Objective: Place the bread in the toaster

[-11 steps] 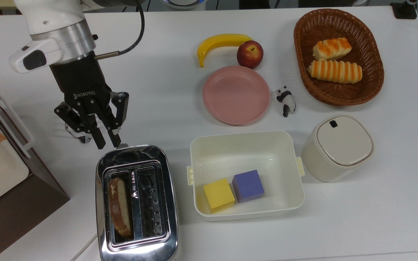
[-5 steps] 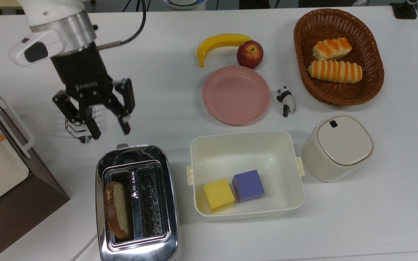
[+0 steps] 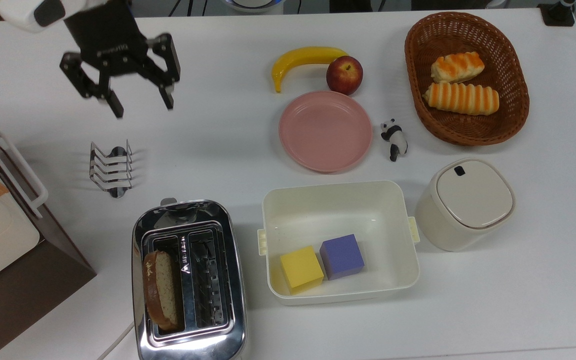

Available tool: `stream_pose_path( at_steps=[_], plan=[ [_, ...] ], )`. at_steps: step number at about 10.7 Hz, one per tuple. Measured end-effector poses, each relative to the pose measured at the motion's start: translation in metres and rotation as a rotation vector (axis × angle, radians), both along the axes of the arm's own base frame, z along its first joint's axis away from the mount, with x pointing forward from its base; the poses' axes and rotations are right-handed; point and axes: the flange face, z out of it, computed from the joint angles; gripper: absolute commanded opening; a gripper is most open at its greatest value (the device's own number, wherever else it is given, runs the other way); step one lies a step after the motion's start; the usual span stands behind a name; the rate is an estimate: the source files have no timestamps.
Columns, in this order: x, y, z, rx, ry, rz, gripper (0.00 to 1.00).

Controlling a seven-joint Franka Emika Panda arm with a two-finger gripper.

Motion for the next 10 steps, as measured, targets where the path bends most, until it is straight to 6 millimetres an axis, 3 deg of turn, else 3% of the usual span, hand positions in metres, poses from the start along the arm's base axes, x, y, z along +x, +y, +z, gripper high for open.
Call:
stream_pose_path(
  at_steps=[2,3,5,8,10],
  plan=[
    [-0.015,-0.001,-0.001,-0.058,0.107,0.017,0.9],
    [-0.017,-0.001,-0.003,-0.079,0.135,0.0,1.0],
    [-0.018,0.005,-0.01,-0.112,0.177,-0.042,1.0],
    [-0.014,0.035,-0.019,-0.148,0.211,-0.062,1.0],
    [-0.013,0.041,-0.019,-0.147,0.213,-0.092,1.0]
  ],
)
